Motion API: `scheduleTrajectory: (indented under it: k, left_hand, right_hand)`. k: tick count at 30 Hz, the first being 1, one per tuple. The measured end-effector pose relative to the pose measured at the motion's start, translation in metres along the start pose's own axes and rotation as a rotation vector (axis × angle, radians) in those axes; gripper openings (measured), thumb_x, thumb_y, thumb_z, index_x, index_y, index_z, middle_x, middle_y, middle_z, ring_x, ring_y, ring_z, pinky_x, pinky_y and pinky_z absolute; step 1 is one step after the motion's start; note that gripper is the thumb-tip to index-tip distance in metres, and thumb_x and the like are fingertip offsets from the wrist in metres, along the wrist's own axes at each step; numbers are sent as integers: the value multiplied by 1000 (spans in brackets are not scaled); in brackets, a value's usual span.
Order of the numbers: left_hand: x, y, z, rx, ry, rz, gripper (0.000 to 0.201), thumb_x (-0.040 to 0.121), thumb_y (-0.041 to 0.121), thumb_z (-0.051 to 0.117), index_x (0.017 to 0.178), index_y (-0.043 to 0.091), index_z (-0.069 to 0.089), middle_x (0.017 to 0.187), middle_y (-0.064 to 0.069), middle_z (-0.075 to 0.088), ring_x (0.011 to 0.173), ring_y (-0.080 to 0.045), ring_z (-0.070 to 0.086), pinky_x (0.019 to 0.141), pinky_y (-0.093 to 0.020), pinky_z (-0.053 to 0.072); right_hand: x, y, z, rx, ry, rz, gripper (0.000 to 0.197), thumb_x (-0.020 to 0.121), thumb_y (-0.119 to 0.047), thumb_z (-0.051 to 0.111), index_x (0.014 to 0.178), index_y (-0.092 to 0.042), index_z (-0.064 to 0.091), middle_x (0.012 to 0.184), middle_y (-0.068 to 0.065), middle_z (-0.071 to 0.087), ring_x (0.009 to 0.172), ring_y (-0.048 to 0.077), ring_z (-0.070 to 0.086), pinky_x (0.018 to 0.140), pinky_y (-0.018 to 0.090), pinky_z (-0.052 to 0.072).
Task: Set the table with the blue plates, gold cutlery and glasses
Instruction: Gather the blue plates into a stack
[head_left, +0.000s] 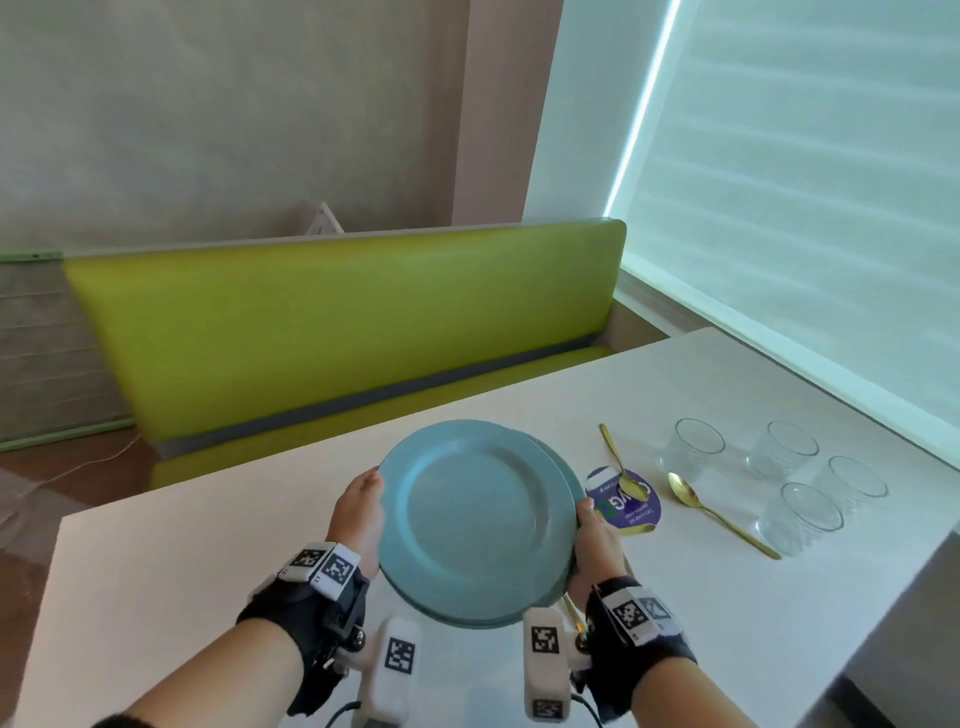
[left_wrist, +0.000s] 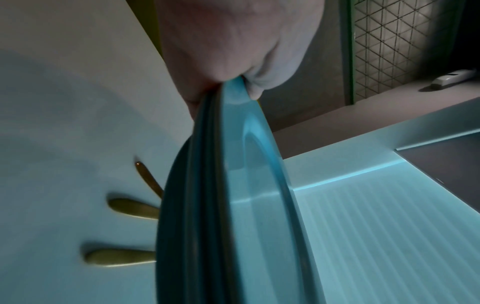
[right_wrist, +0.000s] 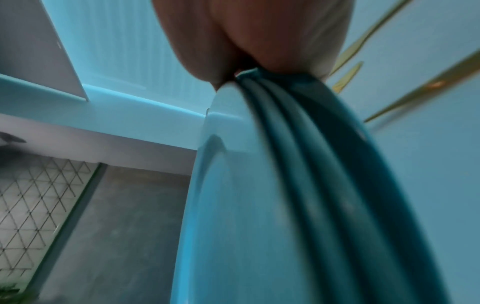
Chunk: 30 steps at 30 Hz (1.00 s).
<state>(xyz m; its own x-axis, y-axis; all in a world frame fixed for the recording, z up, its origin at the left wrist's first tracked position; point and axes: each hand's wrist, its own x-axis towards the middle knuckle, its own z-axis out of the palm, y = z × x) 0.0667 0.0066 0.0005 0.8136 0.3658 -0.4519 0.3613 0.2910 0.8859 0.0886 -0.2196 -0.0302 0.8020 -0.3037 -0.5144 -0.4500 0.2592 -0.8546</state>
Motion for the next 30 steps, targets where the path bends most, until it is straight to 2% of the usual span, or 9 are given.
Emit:
scheduleTrajectory:
  k: [1,4,8,11,14,16,22,25,30]
  left_hand:
    - [-5,-1,-4,25,1,4,23,100,22,34,109,16,55,111,-10,57,101,-30,59,92,-44,47]
    - [-14,-10,-15,156,20,30,31,99,22,33,112,8,58,118,-16,59,110,-36,58,98,-47,46]
    - [6,-41,-34,323,44,48,62,77,49,33,124,15,57,128,-14,60,118,-39,53,104,-49,42]
    - [-12,-38,-43,322,-16,57,46,93,39,38,124,8,55,124,-15,59,115,-36,56,103,-49,43]
    - [-19,-42,-56,366,-51,74,33,100,23,37,117,3,57,124,-21,59,115,-35,57,103,-46,43]
    - [-19,-50,-69,417,-29,67,37,100,21,37,122,-2,56,130,-20,57,120,-35,54,105,-42,41]
    - [-17,-72,-116,661,49,45,40,101,19,33,122,-4,58,133,-22,55,123,-35,50,99,-32,37]
    - [-13,-76,-141,736,72,7,43,102,23,32,122,-5,58,133,-23,55,123,-35,50,99,-33,37]
    - [-7,-74,-177,840,98,-81,50,102,30,26,128,-3,54,139,-24,49,128,-35,47,102,-33,35]
  right_hand:
    - [-7,5,-1,35,4,22,32,100,-32,38,95,-10,60,89,12,64,77,27,61,73,37,53]
    - [-23,22,-3,58,35,73,37,99,-36,38,102,-7,61,95,14,65,84,29,63,80,43,53]
    - [-43,39,-6,86,77,83,37,99,-34,38,101,-2,57,79,12,57,67,25,55,61,32,46]
    - [-56,50,-5,63,99,95,50,99,-40,36,123,2,51,90,16,58,71,26,56,60,30,46]
    - [-64,62,0,-12,74,91,60,98,-48,31,131,0,46,110,18,58,95,33,59,77,39,50]
    - [-74,71,5,-67,22,83,54,100,-46,29,121,-3,53,101,16,61,101,34,60,89,45,50]
    - [-97,116,26,-225,-87,113,53,98,-46,33,120,-4,55,114,18,62,104,33,62,93,50,51]
    - [-102,134,38,-340,-142,139,57,94,-52,38,120,-4,54,113,17,63,100,33,63,84,48,55]
    - [-117,143,57,-592,-265,177,51,96,-46,40,118,-2,54,98,13,61,72,20,60,52,28,52]
